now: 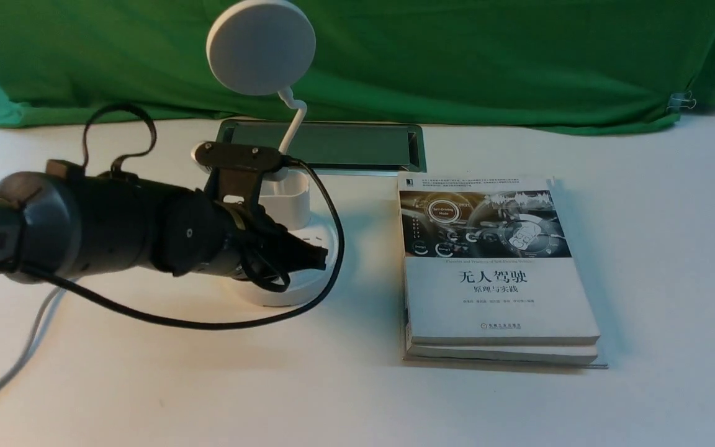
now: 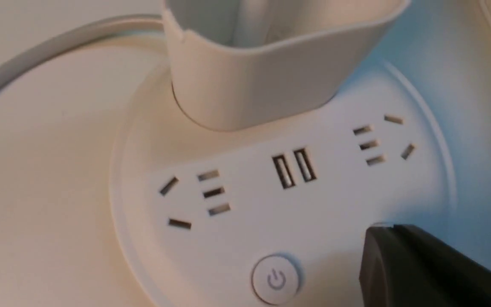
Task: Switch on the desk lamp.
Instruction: Use the left arm to press the button switch on the lamp holder
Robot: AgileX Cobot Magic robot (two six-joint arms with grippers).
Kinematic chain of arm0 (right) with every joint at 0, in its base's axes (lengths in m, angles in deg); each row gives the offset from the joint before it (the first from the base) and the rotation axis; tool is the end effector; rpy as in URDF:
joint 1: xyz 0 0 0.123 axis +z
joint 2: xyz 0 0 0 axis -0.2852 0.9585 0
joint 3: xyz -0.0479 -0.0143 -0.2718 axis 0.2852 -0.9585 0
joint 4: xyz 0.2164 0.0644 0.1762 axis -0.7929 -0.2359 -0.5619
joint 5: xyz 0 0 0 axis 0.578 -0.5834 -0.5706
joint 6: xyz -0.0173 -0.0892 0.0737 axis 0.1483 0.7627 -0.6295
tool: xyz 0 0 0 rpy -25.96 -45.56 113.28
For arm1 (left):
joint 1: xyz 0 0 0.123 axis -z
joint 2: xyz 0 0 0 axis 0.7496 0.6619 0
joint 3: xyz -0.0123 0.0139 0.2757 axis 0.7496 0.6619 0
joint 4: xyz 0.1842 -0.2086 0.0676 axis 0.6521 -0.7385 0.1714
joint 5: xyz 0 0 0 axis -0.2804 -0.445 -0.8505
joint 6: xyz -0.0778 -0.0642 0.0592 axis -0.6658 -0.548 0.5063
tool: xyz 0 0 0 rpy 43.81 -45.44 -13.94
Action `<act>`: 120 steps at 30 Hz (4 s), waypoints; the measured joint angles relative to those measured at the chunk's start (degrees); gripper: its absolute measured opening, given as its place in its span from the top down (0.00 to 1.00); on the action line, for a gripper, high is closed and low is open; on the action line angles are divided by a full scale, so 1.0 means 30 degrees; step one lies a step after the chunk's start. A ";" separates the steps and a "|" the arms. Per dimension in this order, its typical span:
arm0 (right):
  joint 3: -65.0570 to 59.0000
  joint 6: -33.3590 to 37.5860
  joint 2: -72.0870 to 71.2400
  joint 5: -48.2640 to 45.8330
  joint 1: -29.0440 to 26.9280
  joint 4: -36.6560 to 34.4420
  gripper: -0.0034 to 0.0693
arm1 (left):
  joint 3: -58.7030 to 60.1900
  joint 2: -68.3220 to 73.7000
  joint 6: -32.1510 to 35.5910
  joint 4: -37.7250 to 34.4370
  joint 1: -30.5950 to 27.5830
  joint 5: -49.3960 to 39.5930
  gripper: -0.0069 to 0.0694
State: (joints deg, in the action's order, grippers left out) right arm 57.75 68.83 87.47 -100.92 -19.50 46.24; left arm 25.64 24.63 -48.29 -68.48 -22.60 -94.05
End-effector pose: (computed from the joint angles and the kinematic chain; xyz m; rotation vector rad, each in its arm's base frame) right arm 0.1248 -0.0077 0.1823 0.0391 1.7394 -0.0587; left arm 0.3645 -0.1801 0.1240 0.3288 2.4048 -0.3189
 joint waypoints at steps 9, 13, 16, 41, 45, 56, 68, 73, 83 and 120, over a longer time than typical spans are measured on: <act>0.0000 -0.0015 0.0000 0.0000 0.0000 0.0000 0.62 | -0.0275 0.0695 -0.0216 -0.0316 0.0000 0.0332 0.88; 0.0000 -0.0015 0.0000 0.0000 0.0000 0.0000 0.62 | -0.0672 0.0721 -0.0237 -0.0377 0.0000 -0.0089 0.88; 0.0000 -0.0015 0.0000 0.0000 0.0000 0.0000 0.62 | -0.1101 0.0725 -0.0237 -0.0396 0.0004 -0.0292 0.88; 0.0000 -0.0015 0.0000 -0.0023 0.0000 0.0000 0.62 | -0.2155 0.2422 -0.0237 -0.0762 0.0020 0.0472 0.88; 0.0000 -0.0015 0.0000 -0.0023 0.0000 0.0000 0.62 | -0.1923 0.1581 -0.0237 -0.0413 0.0020 -0.1015 0.88; 0.0000 -0.0015 0.0000 -0.0023 0.0000 0.0000 0.62 | -0.1780 0.1154 -0.0237 -0.0307 0.0020 -0.2267 0.88; 0.0000 -0.0015 0.0000 -0.0020 0.0000 0.0000 0.62 | -0.1762 0.0349 -0.0237 -0.0288 0.0020 -0.3330 0.88; 0.0000 -0.0015 0.0000 -0.0020 0.0000 0.0000 0.62 | -0.1705 0.0349 -0.0212 -0.0528 0.0020 -0.3644 0.88; 0.0000 -0.0015 0.0000 -0.0020 0.0000 0.0000 0.62 | -0.1708 0.0947 0.0217 -0.0713 0.0020 -0.3060 0.88; 0.0000 -0.0034 0.0000 -0.0014 0.0000 0.0000 0.62 | -0.1897 0.0771 0.0237 -0.0795 0.0020 -0.4058 0.88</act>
State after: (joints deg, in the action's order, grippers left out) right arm 57.75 68.73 87.47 -100.96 -19.50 46.24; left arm 19.95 26.94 -47.58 -70.87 -22.54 -106.22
